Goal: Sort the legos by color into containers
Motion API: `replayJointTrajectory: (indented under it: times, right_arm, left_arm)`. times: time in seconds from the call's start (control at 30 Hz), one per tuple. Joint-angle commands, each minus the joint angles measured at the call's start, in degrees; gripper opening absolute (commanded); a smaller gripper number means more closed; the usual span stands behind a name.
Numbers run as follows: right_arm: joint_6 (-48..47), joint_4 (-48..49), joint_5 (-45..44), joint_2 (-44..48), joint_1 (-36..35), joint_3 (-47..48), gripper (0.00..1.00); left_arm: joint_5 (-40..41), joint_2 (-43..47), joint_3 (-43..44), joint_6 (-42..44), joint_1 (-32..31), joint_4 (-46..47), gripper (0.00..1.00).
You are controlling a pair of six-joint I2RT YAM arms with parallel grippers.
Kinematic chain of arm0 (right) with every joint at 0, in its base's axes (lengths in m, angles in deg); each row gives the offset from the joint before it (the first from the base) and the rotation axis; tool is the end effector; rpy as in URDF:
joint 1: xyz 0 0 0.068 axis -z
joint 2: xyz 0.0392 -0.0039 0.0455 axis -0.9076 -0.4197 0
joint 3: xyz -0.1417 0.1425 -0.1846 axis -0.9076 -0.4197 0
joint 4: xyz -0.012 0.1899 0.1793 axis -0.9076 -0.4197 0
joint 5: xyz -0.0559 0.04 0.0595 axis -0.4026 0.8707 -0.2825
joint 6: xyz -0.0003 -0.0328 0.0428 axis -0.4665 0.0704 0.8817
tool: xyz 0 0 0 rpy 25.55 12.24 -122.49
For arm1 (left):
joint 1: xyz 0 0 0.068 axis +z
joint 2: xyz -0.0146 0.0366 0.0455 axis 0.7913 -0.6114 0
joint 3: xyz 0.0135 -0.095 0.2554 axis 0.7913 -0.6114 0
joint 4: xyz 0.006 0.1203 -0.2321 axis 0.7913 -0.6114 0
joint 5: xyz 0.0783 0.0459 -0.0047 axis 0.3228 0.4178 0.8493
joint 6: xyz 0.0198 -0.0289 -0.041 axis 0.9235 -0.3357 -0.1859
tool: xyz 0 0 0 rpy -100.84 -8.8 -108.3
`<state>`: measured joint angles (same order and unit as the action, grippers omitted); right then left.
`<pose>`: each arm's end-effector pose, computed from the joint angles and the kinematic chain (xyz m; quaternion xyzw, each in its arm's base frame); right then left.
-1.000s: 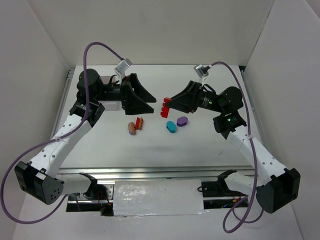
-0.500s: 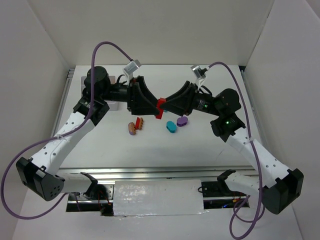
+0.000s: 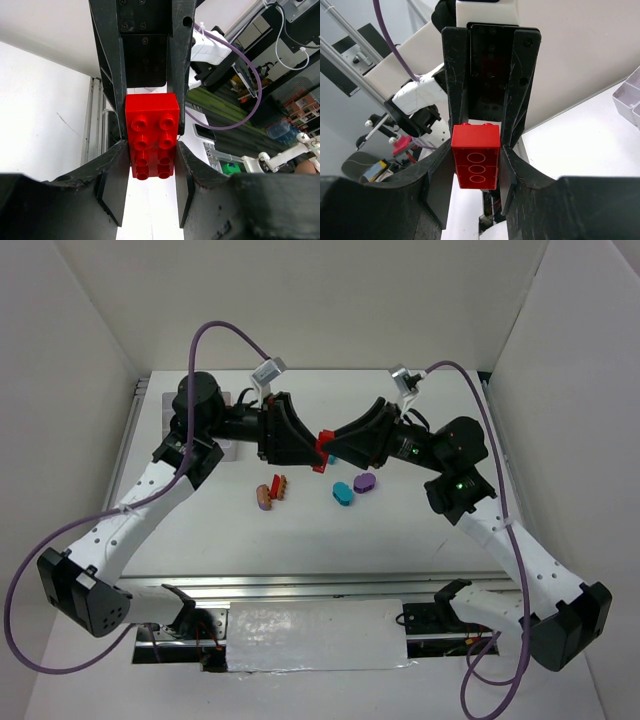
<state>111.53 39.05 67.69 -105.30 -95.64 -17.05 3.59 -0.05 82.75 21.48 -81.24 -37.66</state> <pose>0.1852 0.1378 0.4373 -0.2342 0.5524 0.6502 0.4660 0.2314 -0.1650 0.4577 0.3370 0.5829 -0.6716 0.3094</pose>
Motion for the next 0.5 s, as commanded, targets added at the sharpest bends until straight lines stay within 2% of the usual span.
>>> replayJointTrajectory:
  times: [0.0, 0.03, 0.07, 0.1, 0.13, 0.23, 0.3, 0.33, 0.4, 0.43, 0.47]
  right_arm:
    - [-2.4, 0.3, -2.7, 0.2, -0.9, 1.9, 0.0]
    - [-2.6, 0.1, -2.9, 0.2, -1.0, 1.9, 0.07]
    - [-2.9, -0.3, -3.0, 0.3, -0.9, 1.9, 0.22]
    - [-3.1, -0.7, -3.4, 0.4, -0.9, 1.7, 0.72]
    - [-3.2, -1.4, -4.4, 0.6, -0.8, 1.6, 0.98]
    - [-4.6, -5.8, -8.6, 2.2, 0.3, 0.6, 1.0]
    - [-5.4, -8.6, -10.4, 4.6, 2.8, -0.8, 1.0]
    - [-5.9, -9.6, -12.7, 5.7, 3.5, -1.4, 1.0]
    - [-7.7, -14.6, -16.2, 9.0, 5.8, -2.1, 1.0]
    - [-8.7, -16.6, -19.4, 10.0, 6.4, -2.0, 1.0]
    - [-10.3, -20.3, -21.0, 11.7, 6.8, -1.8, 1.0]
  left_arm:
    - [-2.7, -0.2, 2.1, -3.2, -1.9, 6.7, 0.06]
    - [-2.6, -0.2, 2.4, -2.9, -2.0, 6.4, 0.01]
    - [-2.2, 0.0, 2.9, -0.1, -1.8, 5.1, 0.0]
    - [-0.1, -0.1, 3.9, 2.5, -1.7, -1.9, 0.0]
    - [1.6, -0.3, 6.4, 5.9, -1.5, -7.0, 0.0]
    - [9.9, -1.9, 11.0, 16.3, 0.6, -23.6, 0.0]
    - [14.9, -2.4, 12.6, 21.2, 2.7, -29.6, 0.0]
    - [22.0, -2.5, 13.7, 22.1, 5.5, -34.7, 0.0]
    - [30.4, -3.3, 14.5, 22.2, 9.1, -39.1, 0.0]
    - [39.3, -4.1, 15.2, 20.8, 13.4, -43.8, 0.0]
    - [42.2, -5.8, 15.3, 17.4, 15.8, -45.9, 0.0]
